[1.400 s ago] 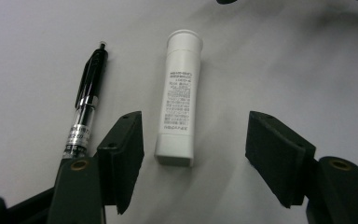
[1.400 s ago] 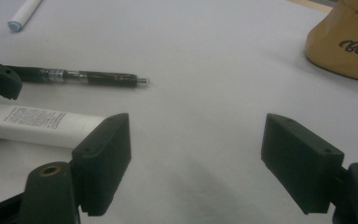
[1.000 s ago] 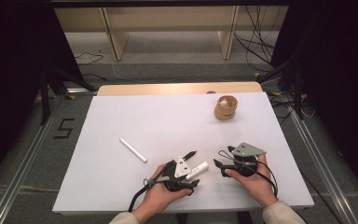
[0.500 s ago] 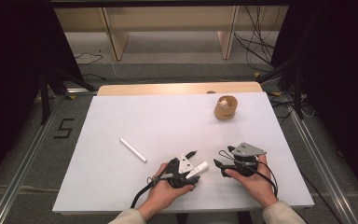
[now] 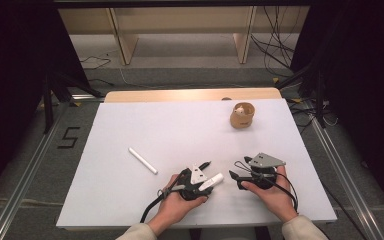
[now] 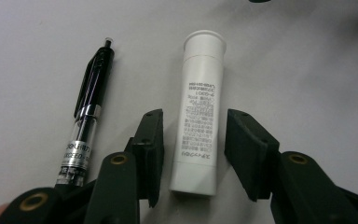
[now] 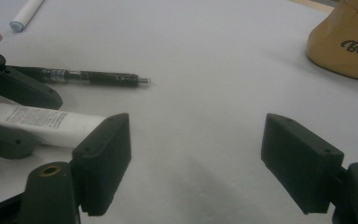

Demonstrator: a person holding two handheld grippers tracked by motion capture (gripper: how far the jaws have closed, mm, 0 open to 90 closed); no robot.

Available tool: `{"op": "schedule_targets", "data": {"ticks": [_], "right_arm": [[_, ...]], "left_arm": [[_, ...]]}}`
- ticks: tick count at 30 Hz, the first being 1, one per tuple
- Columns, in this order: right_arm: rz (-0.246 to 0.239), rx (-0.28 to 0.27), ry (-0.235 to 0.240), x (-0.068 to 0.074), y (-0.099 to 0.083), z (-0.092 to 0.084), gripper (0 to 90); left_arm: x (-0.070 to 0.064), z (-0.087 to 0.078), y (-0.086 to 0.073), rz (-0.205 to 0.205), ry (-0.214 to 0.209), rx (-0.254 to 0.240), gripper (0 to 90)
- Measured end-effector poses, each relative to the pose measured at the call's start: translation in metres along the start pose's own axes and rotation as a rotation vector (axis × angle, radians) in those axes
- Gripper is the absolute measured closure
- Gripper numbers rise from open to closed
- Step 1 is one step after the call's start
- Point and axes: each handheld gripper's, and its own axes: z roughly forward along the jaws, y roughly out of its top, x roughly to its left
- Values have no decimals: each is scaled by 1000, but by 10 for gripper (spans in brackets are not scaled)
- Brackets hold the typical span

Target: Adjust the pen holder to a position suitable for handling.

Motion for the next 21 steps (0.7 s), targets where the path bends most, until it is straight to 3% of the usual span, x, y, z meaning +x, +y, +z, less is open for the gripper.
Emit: {"op": "schedule_targets", "data": {"ticks": [7, 21], "right_arm": [[1, 1, 0, 0, 0, 0, 249], [3, -1, 2, -1, 0, 0, 247]], "left_arm": [[0, 0, 0, 7, 7, 2, 598], [-1, 0, 0, 35, 12, -2, 456]]}}
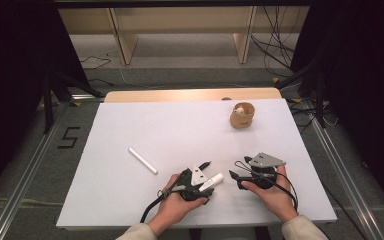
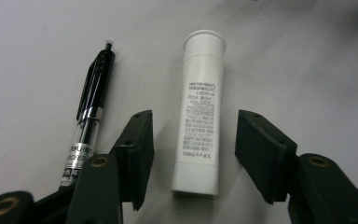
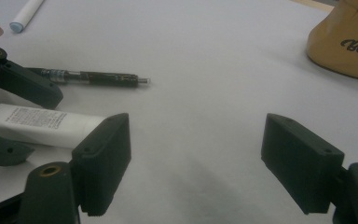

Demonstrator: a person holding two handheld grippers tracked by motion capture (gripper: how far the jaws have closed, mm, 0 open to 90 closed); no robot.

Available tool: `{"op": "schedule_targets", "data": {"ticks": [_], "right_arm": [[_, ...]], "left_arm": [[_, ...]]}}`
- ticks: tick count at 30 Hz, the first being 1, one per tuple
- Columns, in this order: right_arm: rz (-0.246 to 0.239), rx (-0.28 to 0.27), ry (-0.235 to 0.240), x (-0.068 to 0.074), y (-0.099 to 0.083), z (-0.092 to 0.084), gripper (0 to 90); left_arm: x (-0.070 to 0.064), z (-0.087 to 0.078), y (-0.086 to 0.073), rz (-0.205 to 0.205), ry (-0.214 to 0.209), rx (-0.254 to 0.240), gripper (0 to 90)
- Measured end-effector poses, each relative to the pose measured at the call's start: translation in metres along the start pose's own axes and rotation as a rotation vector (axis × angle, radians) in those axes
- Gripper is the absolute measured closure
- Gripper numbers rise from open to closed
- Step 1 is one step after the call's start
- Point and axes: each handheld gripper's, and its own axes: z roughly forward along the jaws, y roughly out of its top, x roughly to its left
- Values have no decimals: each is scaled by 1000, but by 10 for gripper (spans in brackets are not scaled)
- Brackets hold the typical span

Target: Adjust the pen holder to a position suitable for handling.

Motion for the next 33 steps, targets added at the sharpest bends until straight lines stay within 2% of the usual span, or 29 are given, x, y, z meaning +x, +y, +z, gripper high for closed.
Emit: {"op": "schedule_targets", "data": {"ticks": [24, 33], "right_arm": [[9, -3, -9, -3, 0, 0, 246], [18, -2, -24, -6, 0, 3, 248]], "left_arm": [[0, -3, 0, 5, 2, -7, 436], [2, -6, 0, 20, -1, -9, 434]]}}
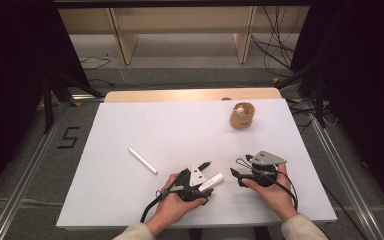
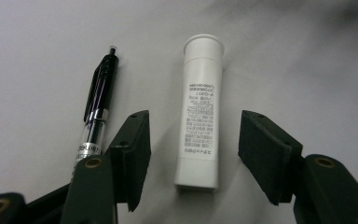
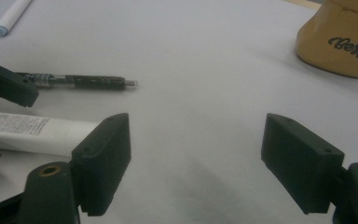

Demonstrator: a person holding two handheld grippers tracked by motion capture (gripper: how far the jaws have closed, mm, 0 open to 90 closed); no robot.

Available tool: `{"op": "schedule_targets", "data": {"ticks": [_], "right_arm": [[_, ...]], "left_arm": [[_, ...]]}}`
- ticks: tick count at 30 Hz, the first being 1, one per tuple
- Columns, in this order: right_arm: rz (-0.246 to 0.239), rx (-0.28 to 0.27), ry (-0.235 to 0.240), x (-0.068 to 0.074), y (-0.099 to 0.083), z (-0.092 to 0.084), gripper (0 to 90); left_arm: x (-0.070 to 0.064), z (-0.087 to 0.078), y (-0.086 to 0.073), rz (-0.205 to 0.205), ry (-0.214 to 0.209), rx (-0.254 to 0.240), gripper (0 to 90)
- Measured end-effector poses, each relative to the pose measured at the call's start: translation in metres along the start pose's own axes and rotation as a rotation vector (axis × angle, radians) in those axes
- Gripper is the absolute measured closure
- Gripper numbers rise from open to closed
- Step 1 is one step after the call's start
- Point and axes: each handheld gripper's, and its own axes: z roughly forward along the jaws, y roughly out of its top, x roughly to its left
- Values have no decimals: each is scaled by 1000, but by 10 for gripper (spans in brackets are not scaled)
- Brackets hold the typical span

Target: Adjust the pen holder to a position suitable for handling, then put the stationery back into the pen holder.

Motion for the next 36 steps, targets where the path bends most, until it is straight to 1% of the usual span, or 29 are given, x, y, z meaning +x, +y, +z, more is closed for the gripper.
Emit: {"op": "schedule_targets", "data": {"ticks": [6, 9, 14, 25, 28, 29, 30, 31, 33, 34, 35, 36], "right_arm": [[14, -11, -11, -4, 1, 1, 251], [18, -5, -11, -4, 1, 0, 251], [11, -9, -13, -5, 0, -2, 250], [20, -12, -26, -8, 0, -3, 253], [19, -21, -43, -10, 3, -2, 262], [28, -20, -67, -14, 7, -2, 282], [28, -20, -67, -14, 7, -2, 282], [35, -24, -81, -19, 11, 0, 301], [35, -24, -90, -21, 13, 1, 312], [35, -25, -108, -26, 18, 5, 336], [35, -25, -108, -26, 18, 5, 336], [36, -27, -134, -32, 25, 9, 355]], "left_arm": [[2, -1, -1, -1, 7, 1, 432], [2, 0, 0, 0, 6, 0, 432], [1, 1, 0, 4, 4, 4, 430], [1, -1, 0, 1, 3, -2, 424], [2, -4, 0, -5, -4, -6, 411], [3, -5, 0, -11, -5, -8, 397], [4, -8, -1, -11, -4, -6, 397], [6, -10, -1, -14, -3, -7, 391], [10, -16, -2, -34, -3, -17, 390], [12, -19, -2, -47, -1, -28, 387], [14, -22, -2, -53, -1, -30, 387], [15, -24, -2, -59, 3, -34, 384]]}}
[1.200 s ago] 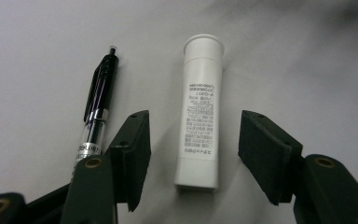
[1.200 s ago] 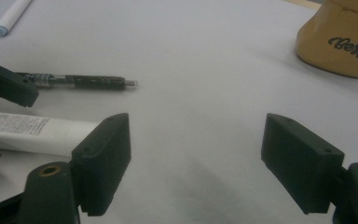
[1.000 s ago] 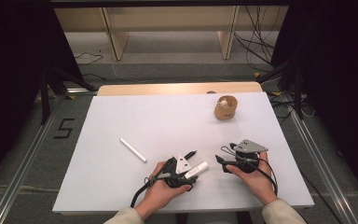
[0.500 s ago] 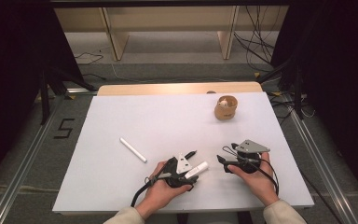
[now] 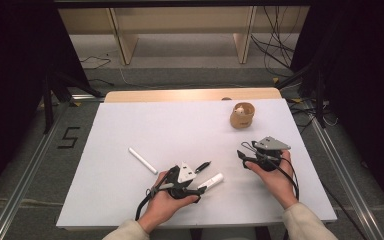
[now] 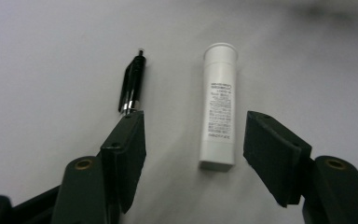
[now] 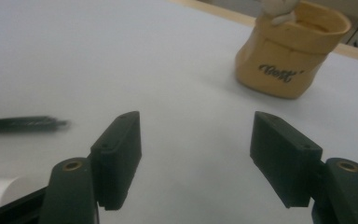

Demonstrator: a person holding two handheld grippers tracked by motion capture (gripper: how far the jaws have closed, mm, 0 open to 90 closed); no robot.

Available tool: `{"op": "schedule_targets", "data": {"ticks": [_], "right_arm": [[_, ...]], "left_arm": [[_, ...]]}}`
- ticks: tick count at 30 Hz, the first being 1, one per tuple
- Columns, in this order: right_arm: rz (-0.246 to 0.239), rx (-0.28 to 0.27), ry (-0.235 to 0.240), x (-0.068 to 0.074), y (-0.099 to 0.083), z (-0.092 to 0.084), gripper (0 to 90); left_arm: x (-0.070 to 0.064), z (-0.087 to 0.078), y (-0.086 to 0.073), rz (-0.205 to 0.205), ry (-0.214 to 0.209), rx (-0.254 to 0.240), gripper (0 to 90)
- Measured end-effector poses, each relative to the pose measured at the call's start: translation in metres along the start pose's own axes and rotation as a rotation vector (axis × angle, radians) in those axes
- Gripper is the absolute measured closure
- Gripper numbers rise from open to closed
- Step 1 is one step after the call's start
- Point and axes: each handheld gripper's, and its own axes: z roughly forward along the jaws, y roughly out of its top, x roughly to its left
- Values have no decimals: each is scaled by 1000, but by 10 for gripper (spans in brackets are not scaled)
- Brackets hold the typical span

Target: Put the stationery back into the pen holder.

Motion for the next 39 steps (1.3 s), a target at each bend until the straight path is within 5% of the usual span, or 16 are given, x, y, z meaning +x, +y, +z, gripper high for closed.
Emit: {"op": "schedule_targets", "data": {"ticks": [10, 24, 31, 39], "right_arm": [[19, -33, -86, -25, 29, 25, 404], [42, -27, -46, -21, 26, 26, 370], [52, -29, -37, -21, 25, 26, 357], [62, -17, -17, -19, 24, 26, 334]], "left_arm": [[3, -8, -6, 1, 2, 6, 377], [-16, 24, 2, 85, -30, 61, 399], [-14, 34, 7, 66, -38, 71, 468], [-15, 35, 8, 32, -41, 76, 653]]}}
